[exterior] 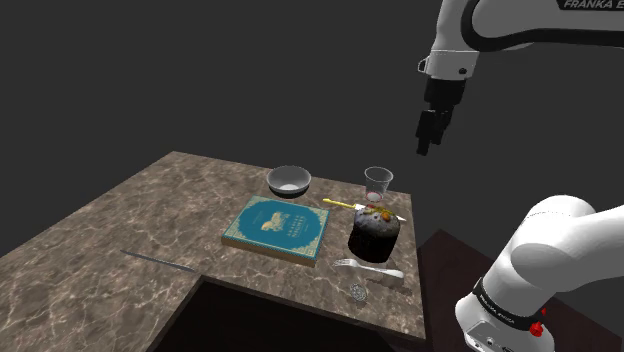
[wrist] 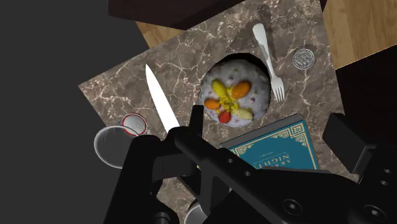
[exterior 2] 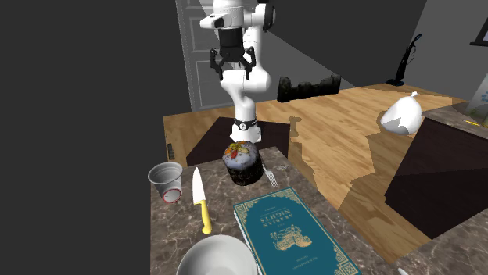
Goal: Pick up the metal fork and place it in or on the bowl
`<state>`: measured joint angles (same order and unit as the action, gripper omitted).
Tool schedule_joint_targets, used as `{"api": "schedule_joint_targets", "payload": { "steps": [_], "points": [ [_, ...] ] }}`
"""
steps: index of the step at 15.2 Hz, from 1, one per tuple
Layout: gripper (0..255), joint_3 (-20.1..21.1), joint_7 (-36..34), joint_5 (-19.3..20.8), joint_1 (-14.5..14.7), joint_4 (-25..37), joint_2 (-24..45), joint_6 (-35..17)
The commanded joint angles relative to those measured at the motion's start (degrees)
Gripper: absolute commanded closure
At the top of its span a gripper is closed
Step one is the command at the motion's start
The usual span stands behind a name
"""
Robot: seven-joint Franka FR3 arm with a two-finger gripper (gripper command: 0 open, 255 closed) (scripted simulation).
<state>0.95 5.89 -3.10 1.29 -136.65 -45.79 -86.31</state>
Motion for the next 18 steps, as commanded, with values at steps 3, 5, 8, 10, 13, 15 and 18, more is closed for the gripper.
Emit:
{"api": "schedule_joint_targets", "payload": {
  "steps": [3,5,8,10,13,15,18],
  "points": [
    [0,2.1,0.0,0.0,1.2,-3.1,0.1,-3.8],
    [0,4.3,0.0,0.1,2.5,-5.9,0.5,-7.7],
    [0,7.6,-0.3,0.2,4.4,-9.9,1.8,-13.7],
    [0,9.8,-0.6,0.4,5.5,-12.2,3.2,-17.8],
    [0,13.3,-1.4,1.0,7.1,-15.3,6.0,-24.3],
    [0,15.8,-2.1,1.7,7.9,-17.0,8.4,-28.7],
    [0,19.7,-3.9,3.3,8.6,-19.0,12.9,-35.6]
  ]
}}
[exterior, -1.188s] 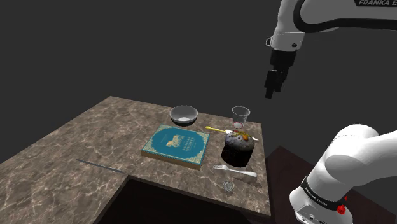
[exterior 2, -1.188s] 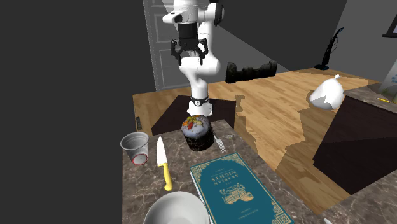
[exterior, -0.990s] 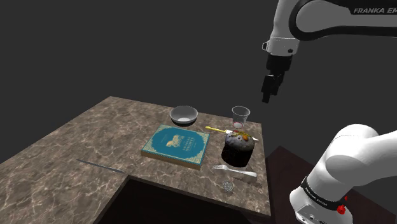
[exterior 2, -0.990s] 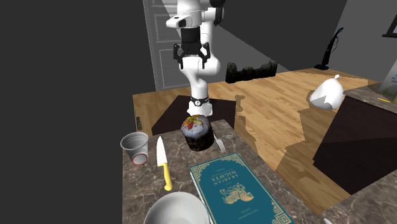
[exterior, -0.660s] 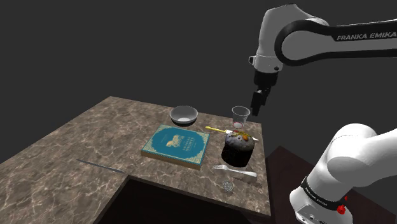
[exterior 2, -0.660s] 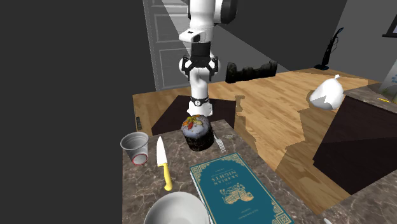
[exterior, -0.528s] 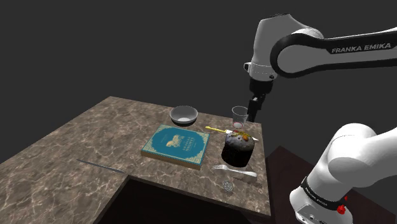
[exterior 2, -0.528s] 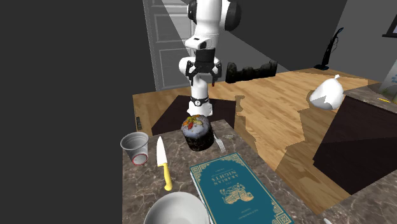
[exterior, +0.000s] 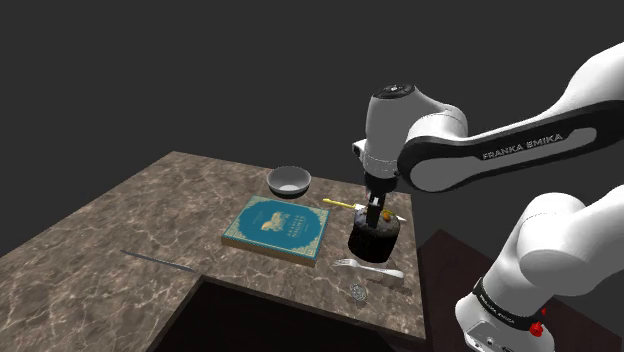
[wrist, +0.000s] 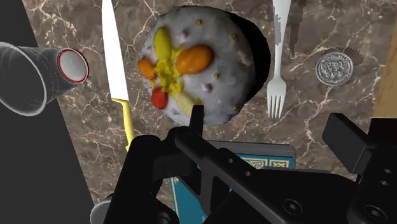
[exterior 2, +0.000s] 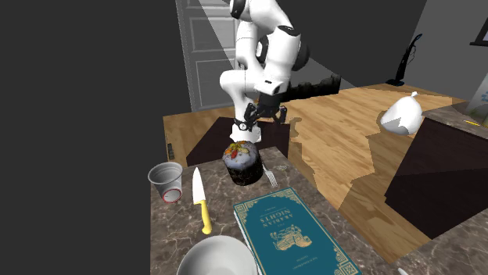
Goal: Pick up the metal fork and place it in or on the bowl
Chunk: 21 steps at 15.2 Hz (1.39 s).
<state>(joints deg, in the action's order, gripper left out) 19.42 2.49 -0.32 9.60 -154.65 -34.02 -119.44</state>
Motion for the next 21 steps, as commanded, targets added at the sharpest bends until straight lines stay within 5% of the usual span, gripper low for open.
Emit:
{"api": "schedule_joint_targets", "payload": {
  "steps": [1,7,11,19,21],
  "points": [
    [0,2.6,-1.2,1.4,0.4,-1.5,2.9,-4.8],
    [0,12.2,-9.5,11.5,-2.7,-2.7,15.8,-18.1],
    [0,19.5,-22.0,28.0,-8.6,-0.9,27.3,-23.9],
    [0,18.3,-32.5,43.3,-11.9,0.1,36.3,-27.1],
    [0,18.2,-32.5,43.2,-11.8,0.1,36.3,-27.1]
  ]
}}
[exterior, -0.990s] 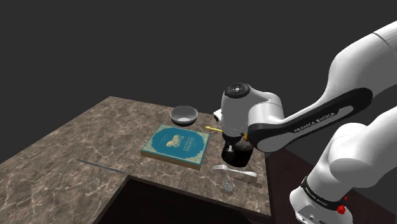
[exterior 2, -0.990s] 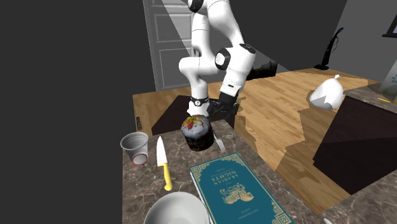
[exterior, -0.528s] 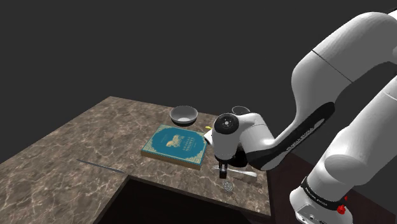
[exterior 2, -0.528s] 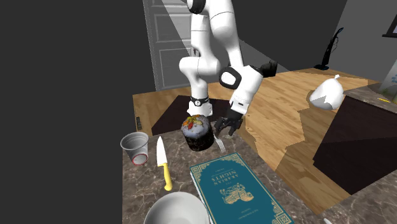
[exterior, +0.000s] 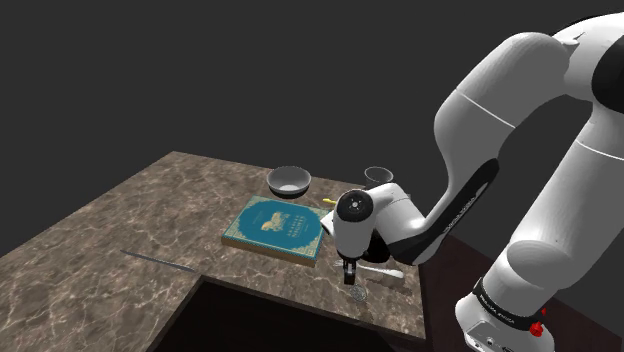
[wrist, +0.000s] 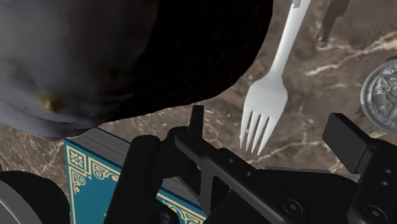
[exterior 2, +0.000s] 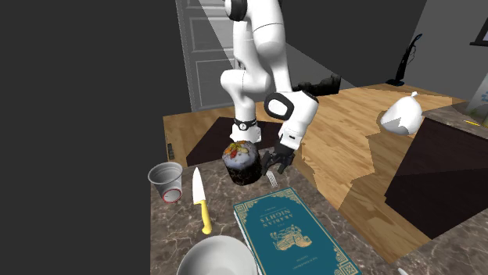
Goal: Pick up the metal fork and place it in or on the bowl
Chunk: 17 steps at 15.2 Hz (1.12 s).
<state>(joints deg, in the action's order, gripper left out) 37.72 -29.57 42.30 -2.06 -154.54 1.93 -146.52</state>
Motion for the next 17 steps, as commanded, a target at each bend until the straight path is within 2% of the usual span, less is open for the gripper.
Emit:
{"api": "schedule_joint_targets", "payload": {
  "steps": [1,6,7,16,17],
  "points": [
    [0,-0.2,-0.4,0.6,-0.1,0.0,0.3,0.0],
    [0,-0.1,-0.4,0.6,-0.1,0.0,0.3,0.0],
    [255,-0.1,-0.3,0.6,-0.1,0.0,0.3,-0.1],
    [255,-0.2,-0.4,0.6,-0.1,0.0,0.3,0.0],
    [255,0.1,1.3,-1.4,0.0,-0.3,-1.0,0.1]
  ]
}}
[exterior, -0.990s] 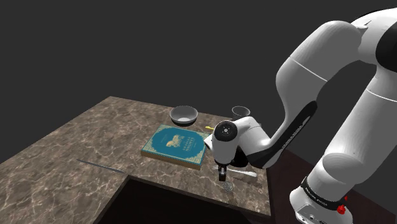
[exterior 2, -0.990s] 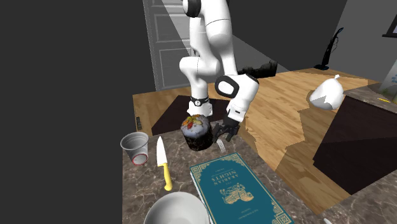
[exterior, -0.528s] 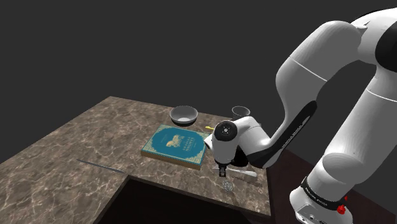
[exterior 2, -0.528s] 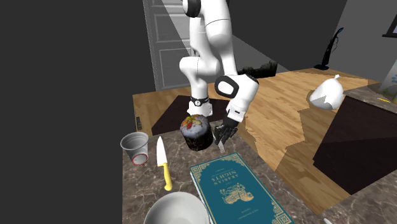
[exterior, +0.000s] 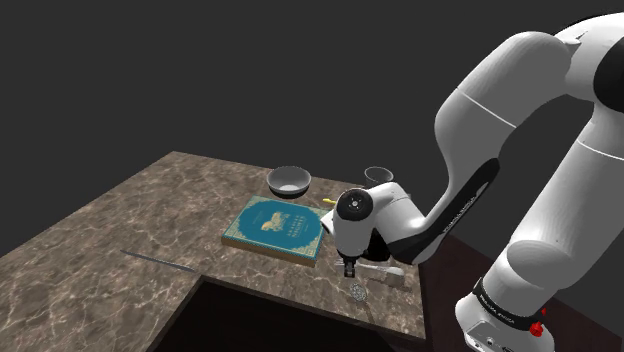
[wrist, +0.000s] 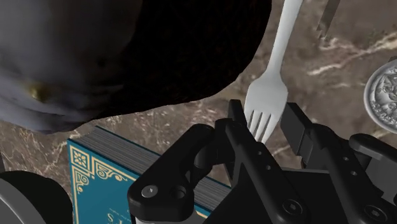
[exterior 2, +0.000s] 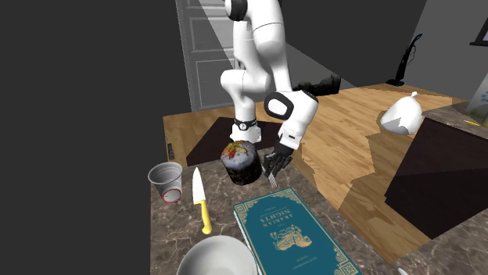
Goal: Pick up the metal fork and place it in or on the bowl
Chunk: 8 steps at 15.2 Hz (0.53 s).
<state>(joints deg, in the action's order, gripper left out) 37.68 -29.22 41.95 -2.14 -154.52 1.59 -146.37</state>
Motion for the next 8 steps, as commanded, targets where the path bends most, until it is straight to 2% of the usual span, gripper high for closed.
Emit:
{"api": "schedule_joint_targets", "payload": {
  "steps": [1,8],
  "points": [
    [255,0.4,2.6,-3.1,0.1,-0.6,-1.9,0.2],
    [255,0.0,13.3,-15.9,2.8,-1.6,-10.3,3.1]
  ]
}}
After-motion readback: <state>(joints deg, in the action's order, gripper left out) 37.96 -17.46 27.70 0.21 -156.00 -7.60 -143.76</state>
